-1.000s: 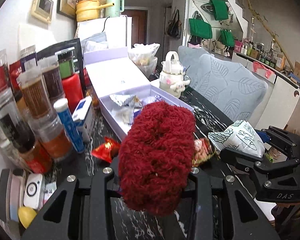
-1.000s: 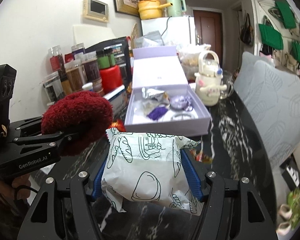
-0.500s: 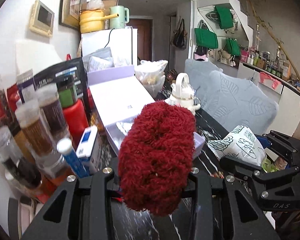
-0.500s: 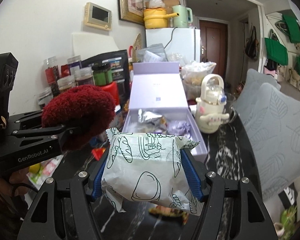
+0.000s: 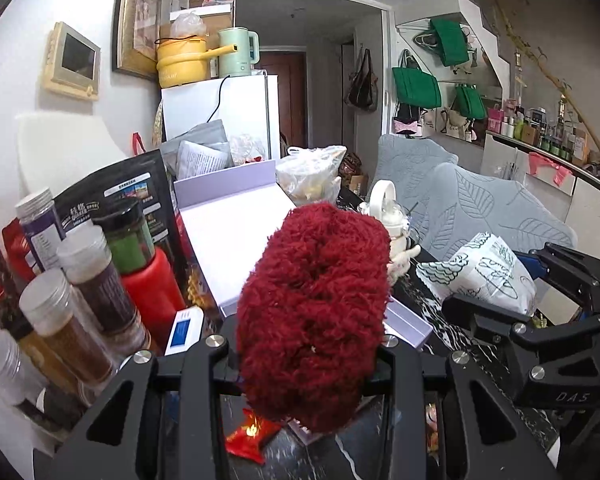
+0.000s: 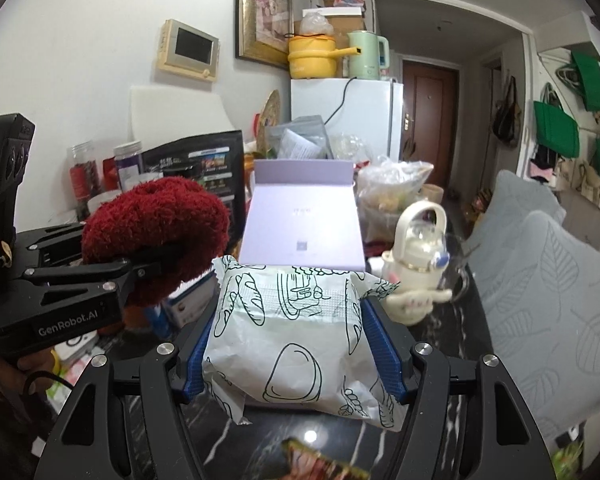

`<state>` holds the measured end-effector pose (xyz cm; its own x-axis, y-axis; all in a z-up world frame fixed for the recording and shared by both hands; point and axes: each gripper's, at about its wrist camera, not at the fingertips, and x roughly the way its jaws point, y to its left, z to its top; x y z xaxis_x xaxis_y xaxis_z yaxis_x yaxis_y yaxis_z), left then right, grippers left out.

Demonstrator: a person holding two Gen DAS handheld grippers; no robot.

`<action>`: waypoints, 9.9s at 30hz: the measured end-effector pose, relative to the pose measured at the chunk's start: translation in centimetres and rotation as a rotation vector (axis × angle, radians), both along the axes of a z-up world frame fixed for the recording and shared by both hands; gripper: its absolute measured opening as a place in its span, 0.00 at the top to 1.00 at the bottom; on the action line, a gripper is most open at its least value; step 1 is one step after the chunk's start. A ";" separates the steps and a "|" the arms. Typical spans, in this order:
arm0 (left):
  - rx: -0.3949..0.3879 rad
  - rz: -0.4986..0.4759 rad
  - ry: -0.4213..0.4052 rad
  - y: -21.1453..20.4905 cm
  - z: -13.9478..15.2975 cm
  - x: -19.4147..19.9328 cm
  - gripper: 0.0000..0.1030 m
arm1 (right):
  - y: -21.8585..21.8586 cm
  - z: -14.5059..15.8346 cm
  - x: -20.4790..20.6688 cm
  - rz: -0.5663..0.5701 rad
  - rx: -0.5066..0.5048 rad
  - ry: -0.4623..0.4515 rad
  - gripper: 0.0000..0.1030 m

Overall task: Organize soft objects
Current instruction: 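Carry the red pouch with left tool while right tool carries bread bag to box, then release the red pouch with left tool while right tool releases bread bag into box, then withdraw both open tools from the box toward the snacks on the table, then grasp the red snack packet with left tool while right tool grasps brown cereal bag, then lift the red snack packet with left tool while right tool lifts cereal bag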

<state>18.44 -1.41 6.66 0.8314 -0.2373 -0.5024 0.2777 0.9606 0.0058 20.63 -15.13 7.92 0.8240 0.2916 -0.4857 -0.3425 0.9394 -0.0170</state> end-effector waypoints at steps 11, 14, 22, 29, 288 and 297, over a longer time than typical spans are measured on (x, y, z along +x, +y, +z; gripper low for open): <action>-0.012 0.016 -0.003 0.0 0.4 4.4 0.65 | 0.2 1.2 4.7 0.022 0.002 -0.035 0.34; -0.015 0.031 0.001 0.3 0.2 5.8 0.65 | 0.4 1.2 6.1 0.030 0.004 -0.038 0.34; -0.024 0.058 0.047 0.5 -1.3 9.4 0.65 | 0.7 -0.1 10.0 0.041 -0.003 -0.009 0.34; -0.023 0.058 0.122 0.0 -4.2 11.7 0.65 | 0.4 -3.0 12.5 0.034 -0.001 0.077 0.34; 0.123 -0.143 0.411 0.4 -18.9 -5.9 0.25 | -2.9 -18.4 -6.4 -0.201 0.037 0.435 0.23; 0.115 -0.161 0.393 0.1 -19.0 -5.6 0.25 | -3.0 -18.5 -6.2 -0.200 0.033 0.432 0.18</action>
